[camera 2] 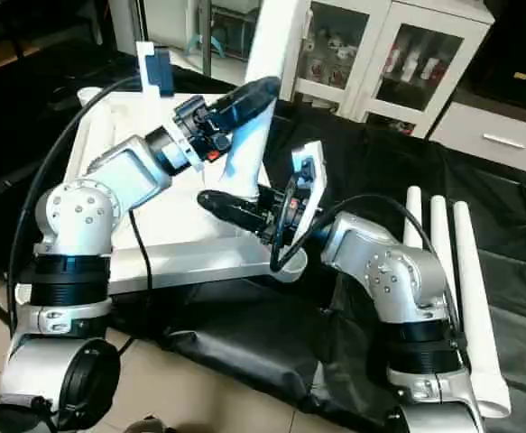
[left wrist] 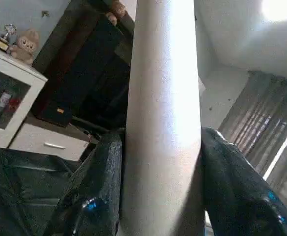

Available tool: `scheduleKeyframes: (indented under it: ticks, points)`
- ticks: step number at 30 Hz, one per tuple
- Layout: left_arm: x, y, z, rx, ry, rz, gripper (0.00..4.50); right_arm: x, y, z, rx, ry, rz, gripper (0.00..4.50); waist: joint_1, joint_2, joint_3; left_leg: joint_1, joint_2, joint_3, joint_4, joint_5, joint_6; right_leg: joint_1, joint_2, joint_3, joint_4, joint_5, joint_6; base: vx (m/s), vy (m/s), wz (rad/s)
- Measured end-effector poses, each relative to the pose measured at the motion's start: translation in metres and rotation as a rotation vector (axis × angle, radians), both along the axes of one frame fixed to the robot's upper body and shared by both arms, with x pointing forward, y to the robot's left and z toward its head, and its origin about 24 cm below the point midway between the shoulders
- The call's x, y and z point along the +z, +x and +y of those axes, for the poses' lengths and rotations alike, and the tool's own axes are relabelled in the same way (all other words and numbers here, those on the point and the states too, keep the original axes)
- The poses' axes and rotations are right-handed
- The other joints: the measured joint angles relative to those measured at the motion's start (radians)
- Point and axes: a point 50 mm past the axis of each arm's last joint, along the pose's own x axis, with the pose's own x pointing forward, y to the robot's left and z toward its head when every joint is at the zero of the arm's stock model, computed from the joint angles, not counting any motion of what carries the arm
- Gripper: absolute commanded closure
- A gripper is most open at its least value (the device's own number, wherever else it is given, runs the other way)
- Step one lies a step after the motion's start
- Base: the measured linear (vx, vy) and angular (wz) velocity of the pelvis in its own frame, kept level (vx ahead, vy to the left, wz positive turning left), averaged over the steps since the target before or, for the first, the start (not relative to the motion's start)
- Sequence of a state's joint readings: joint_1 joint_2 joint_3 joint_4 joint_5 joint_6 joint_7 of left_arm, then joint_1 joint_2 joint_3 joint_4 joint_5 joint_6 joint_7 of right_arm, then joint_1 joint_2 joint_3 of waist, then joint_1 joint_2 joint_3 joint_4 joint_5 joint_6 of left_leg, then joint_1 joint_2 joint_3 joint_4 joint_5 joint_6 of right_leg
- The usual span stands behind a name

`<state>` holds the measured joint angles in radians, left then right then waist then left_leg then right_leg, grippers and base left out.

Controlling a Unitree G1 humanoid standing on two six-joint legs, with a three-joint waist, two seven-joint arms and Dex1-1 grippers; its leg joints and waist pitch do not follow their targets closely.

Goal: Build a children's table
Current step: Pick table leg

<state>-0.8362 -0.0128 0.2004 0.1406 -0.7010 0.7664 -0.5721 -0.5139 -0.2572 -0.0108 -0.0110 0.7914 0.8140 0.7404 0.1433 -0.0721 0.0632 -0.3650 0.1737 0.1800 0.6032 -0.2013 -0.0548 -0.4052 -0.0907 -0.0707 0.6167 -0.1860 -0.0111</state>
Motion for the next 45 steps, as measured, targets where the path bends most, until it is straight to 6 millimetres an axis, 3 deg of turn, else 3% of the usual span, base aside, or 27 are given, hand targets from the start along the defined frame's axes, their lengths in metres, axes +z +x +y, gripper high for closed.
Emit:
scheduleKeyframes:
  ticks: [8, 9, 12, 24, 31, 36, 45]
  points:
    - [0.000, 0.001, 0.002, 0.014, 0.004, -0.001, 2.55, -0.001, 0.001, 0.000, 0.007, 0.006, 0.002, 1.68, -0.001, 0.000, 0.000, 0.000, 0.000, 0.000, 0.000, 0.000, 0.000, 0.000, 0.000, 0.000, 0.001, 0.000, 0.000, 0.000, 0.000, 0.00]
    - [0.001, 0.001, 0.004, 0.016, 0.006, -0.002, 2.20, 0.000, 0.001, 0.000, 0.009, 0.005, 0.001, 1.71, -0.001, 0.000, 0.000, 0.000, 0.000, 0.000, 0.000, 0.000, 0.000, 0.000, 0.000, 0.000, 0.001, 0.000, 0.000, 0.000, 0.000, 0.00]
    - [0.001, 0.000, 0.006, -0.006, 0.001, 0.006, 1.85, 0.000, 0.001, -0.005, 0.019, -0.008, -0.007, 1.72, 0.000, 0.000, 0.000, 0.000, 0.000, 0.000, 0.001, 0.000, 0.000, 0.000, 0.000, 0.000, 0.001, 0.000, 0.000, 0.000, 0.000, 0.00]
    - [-0.002, -0.013, 0.016, -0.262, -0.007, 0.019, 0.86, -0.010, -0.021, -0.032, 0.194, -0.144, -0.019, 1.73, 0.003, 0.000, 0.000, 0.000, 0.000, 0.000, 0.004, 0.000, 0.000, 0.000, 0.000, 0.000, 0.003, 0.000, 0.000, 0.000, 0.000, 0.00]
    - [-0.006, -0.019, 0.004, -0.348, 0.033, 0.025, 0.86, -0.016, -0.036, -0.032, 0.313, -0.175, -0.002, 1.73, 0.004, 0.000, 0.000, 0.001, 0.000, -0.002, 0.007, -0.002, -0.004, 0.000, 0.000, 0.000, 0.009, 0.000, 0.000, 0.000, 0.000, 0.00]
    - [-0.006, -0.020, 0.004, -0.362, 0.035, 0.021, 1.47, -0.020, -0.037, -0.032, 0.312, -0.178, 0.009, 1.73, 0.003, 0.000, 0.000, 0.001, 0.000, -0.003, 0.007, 0.001, -0.008, 0.001, 0.000, 0.000, 0.012, 0.001, 0.000, 0.000, 0.000, 0.00]
    - [-0.010, -0.019, 0.008, -0.348, 0.035, 0.037, 2.17, -0.020, -0.037, -0.032, 0.313, -0.180, 0.005, 1.73, 0.004, 0.000, 0.000, 0.001, 0.000, -0.004, 0.007, 0.001, -0.008, 0.000, 0.000, -0.001, 0.012, 0.001, 0.000, 0.000, 0.000, 0.00]
